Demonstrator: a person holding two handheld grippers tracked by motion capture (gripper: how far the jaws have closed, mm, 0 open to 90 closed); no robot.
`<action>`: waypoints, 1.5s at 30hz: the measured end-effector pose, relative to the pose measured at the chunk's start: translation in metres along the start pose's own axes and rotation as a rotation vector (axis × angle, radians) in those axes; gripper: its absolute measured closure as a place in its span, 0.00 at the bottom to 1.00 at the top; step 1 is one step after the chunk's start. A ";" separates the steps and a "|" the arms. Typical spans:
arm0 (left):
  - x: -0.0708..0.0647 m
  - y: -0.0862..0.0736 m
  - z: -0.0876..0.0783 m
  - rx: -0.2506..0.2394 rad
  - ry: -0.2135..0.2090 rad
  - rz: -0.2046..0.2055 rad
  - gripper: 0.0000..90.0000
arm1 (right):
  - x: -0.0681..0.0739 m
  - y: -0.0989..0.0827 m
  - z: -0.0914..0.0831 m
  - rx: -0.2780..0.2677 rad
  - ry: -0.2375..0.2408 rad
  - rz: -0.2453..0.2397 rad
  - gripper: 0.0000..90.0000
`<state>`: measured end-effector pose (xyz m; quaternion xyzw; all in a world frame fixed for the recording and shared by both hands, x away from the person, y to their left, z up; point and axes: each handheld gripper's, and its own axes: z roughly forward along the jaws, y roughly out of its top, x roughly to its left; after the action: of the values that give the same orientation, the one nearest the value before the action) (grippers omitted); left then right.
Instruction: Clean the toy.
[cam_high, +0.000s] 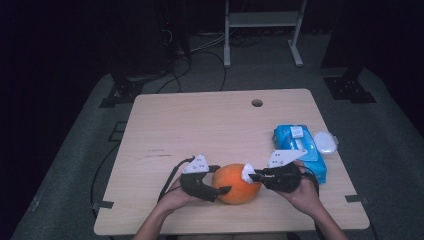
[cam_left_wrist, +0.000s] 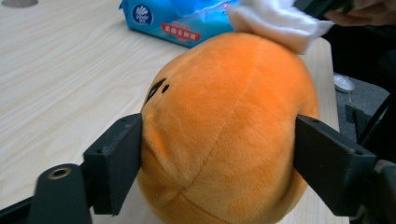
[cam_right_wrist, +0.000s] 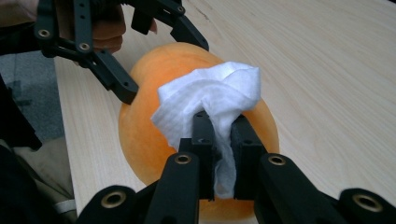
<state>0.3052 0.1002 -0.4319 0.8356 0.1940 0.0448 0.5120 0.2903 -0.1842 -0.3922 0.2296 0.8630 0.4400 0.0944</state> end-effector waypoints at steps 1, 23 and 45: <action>0.000 0.000 0.000 -0.011 -0.024 0.000 0.19 | -0.002 -0.002 -0.001 0.001 0.003 0.006 0.91; -0.002 -0.003 0.009 -0.020 -0.022 0.044 0.32 | -0.001 0.002 -0.004 0.014 -0.053 -0.013 0.91; -0.013 0.032 -0.022 -0.233 -0.056 0.159 0.37 | -0.011 0.002 -0.006 -0.081 -0.011 0.116 0.92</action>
<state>0.2960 0.1016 -0.3921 0.7842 0.1062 0.0841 0.6056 0.2979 -0.1931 -0.3876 0.2775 0.8292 0.4782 0.0826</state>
